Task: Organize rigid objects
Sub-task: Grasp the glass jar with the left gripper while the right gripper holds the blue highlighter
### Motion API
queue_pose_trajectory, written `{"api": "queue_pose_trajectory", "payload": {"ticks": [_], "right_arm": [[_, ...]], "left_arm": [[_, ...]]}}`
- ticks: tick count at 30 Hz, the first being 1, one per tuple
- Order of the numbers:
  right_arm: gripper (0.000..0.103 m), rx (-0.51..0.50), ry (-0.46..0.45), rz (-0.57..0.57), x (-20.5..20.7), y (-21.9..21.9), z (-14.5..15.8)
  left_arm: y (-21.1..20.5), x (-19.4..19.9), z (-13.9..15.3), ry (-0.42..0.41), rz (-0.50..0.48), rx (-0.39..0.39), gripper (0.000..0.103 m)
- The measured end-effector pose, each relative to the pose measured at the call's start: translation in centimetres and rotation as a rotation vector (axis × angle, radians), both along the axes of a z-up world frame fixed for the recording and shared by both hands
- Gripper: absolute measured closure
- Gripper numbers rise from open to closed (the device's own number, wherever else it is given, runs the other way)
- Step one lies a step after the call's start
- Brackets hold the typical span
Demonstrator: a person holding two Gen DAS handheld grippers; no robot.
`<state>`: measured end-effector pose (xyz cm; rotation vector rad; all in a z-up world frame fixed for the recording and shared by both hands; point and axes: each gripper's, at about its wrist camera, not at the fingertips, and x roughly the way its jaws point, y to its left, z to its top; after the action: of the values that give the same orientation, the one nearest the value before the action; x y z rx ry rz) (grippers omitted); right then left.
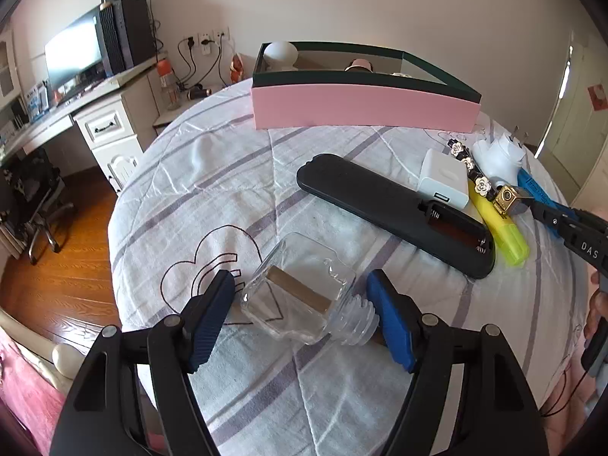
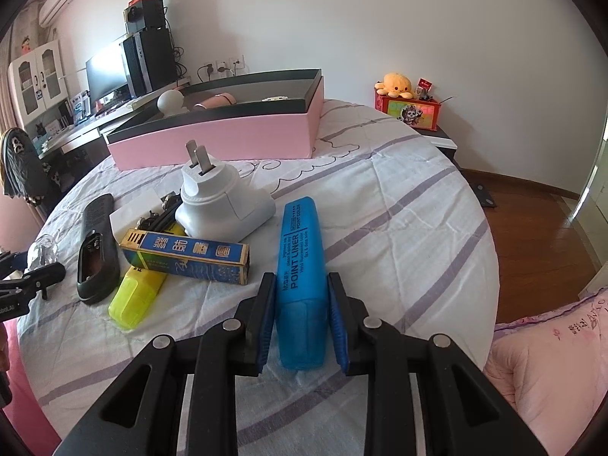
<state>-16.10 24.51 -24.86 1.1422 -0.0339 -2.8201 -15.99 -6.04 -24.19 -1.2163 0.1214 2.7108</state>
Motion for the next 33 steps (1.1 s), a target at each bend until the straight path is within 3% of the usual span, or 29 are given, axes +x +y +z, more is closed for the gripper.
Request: {"api": "queue_pose_trajectory", "payload": {"ticks": [3, 33], "right_arm": [[0.076, 0.029, -0.001, 0.007, -0.2, -0.3, 0.0], [0.073, 0.085, -0.002, 0.029, -2.3, -0.7, 0.1]], "left_arm": [[0.1, 0.3, -0.1, 0.017, -0.013, 0.004, 0.039], [0.6, -0.4, 0.4, 0.022, -0.015, -0.001, 0.039]]}}
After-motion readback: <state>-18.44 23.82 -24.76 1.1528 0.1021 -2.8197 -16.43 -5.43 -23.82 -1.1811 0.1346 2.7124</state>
